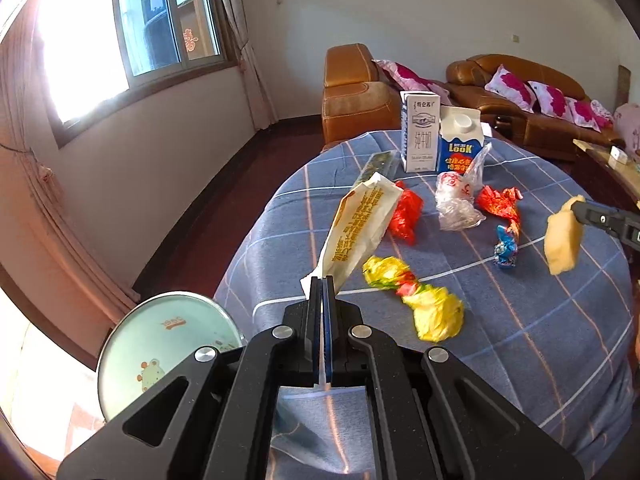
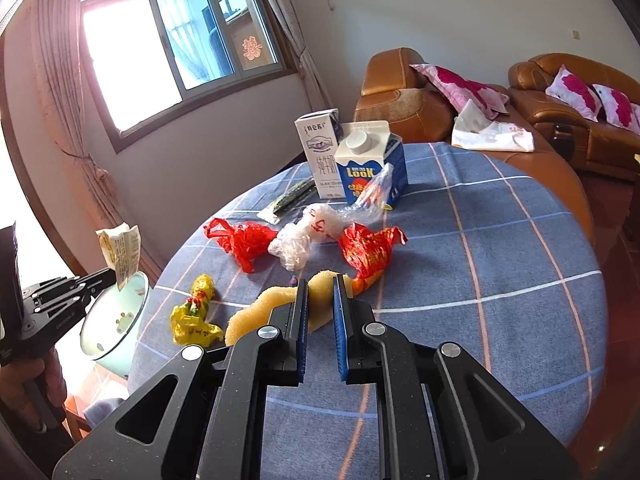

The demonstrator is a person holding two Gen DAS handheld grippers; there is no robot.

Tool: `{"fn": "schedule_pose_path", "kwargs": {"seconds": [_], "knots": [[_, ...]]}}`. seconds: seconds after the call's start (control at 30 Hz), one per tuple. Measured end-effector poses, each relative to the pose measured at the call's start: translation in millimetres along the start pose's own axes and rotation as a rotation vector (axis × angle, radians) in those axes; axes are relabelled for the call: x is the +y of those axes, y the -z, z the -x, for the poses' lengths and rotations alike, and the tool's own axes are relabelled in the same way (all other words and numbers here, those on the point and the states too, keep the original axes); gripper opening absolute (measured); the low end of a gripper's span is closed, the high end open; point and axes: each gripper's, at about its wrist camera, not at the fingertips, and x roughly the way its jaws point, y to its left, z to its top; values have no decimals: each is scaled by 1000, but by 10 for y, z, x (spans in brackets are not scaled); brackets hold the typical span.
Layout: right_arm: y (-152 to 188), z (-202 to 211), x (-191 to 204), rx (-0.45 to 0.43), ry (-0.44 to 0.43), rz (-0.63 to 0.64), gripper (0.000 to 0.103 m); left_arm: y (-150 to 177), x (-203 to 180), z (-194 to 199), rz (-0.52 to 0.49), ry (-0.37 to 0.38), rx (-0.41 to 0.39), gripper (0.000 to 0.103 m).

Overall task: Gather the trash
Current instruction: 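Grasp the white paper packet with the left tool while the right tool holds the sponge, then carry the white paper packet and yellow sponge over the bin with both tools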

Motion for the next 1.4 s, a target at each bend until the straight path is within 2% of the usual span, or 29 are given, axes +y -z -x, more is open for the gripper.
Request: {"fn": "schedule_pose_path", "kwargs": {"seconds": [0.17, 0.27, 0.43, 0.83, 1.4], "knots": [[-86, -73, 238, -8, -33, 35, 12, 184, 168, 20, -3, -77, 25, 1], [-129, -171, 432, -9, -61, 66, 12, 319, 341, 39, 30, -108, 48, 1], [-142, -345, 844, -3, -121, 122, 12, 545, 695, 117, 83, -201, 80, 1], [-99, -704, 1668, 40, -216, 246, 12, 908, 1325, 170, 142, -370, 164, 1], [-81, -1223, 2353, 86, -244, 380, 12, 1067, 1720, 126, 148, -478, 219, 1]]}}
